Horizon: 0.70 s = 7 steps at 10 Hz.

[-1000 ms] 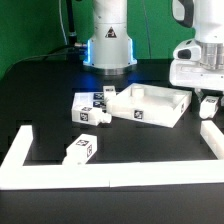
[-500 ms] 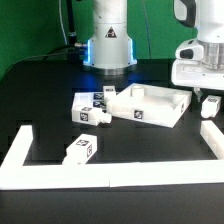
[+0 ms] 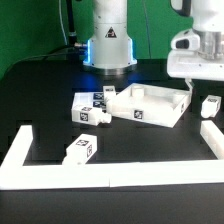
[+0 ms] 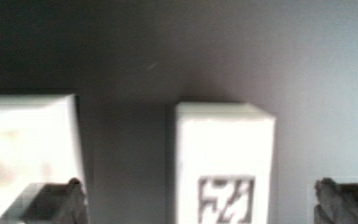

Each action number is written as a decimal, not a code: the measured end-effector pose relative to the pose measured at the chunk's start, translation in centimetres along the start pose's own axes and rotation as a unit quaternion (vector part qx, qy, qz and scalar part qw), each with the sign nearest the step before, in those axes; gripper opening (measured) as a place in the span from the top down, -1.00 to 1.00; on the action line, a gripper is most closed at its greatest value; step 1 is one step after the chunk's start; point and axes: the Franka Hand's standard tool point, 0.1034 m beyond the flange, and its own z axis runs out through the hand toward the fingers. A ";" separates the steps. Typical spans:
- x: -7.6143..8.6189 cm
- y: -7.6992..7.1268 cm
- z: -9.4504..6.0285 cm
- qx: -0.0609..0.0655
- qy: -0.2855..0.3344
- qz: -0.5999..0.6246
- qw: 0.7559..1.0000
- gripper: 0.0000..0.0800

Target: Assemble one leg

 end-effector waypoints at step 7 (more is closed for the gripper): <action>0.9 2.9 -2.8 0.012 0.015 -0.006 1.000 -0.62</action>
Offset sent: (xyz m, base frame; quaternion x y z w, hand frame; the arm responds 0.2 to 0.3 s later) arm 0.0000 0.0000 0.0000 0.0000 0.0000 0.0000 1.0000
